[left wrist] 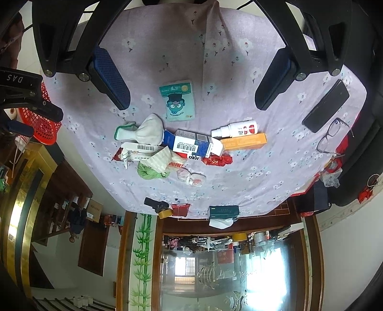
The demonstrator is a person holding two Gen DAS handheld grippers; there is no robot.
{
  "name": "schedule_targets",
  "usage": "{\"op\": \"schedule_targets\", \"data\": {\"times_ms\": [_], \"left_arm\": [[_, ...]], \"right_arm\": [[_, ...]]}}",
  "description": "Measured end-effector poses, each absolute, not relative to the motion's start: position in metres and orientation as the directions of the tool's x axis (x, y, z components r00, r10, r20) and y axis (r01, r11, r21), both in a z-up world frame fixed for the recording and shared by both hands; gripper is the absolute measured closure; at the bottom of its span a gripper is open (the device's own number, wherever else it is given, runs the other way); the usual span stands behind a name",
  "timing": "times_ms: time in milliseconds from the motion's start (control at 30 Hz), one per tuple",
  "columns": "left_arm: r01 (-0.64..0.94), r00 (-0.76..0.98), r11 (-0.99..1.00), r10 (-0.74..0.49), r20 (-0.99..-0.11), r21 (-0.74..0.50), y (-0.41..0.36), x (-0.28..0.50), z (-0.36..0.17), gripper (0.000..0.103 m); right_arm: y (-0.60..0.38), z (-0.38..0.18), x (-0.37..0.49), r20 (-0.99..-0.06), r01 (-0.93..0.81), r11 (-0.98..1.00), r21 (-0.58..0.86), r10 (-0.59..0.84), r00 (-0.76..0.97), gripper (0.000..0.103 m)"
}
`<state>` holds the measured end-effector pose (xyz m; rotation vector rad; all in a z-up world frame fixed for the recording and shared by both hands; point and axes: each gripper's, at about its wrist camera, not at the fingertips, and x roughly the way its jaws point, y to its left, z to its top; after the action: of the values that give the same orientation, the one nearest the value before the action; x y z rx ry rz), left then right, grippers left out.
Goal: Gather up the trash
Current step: 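Move both tools toward the items on the tablecloth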
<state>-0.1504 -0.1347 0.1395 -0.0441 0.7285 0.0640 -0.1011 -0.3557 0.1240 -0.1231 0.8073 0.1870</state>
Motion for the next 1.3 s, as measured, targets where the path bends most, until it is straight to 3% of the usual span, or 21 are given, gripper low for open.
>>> {"op": "schedule_targets", "data": {"times_ms": [767, 1300], "left_arm": [[-0.046, 0.696, 0.998, 0.002, -0.718, -0.042, -0.145, -0.141, 0.119, 0.0], [-0.045, 0.557, 0.992, -0.072, -0.827, -0.118, -0.136, -0.084, 0.07, 0.001]], "right_arm": [[-0.364, 0.114, -0.097, -0.753, -0.2, 0.98, -0.002, 0.13, 0.645, 0.008], [-0.374, 0.108, -0.089, -0.773, -0.201, 0.978, 0.062, 0.174, 0.61, 0.024]]}}
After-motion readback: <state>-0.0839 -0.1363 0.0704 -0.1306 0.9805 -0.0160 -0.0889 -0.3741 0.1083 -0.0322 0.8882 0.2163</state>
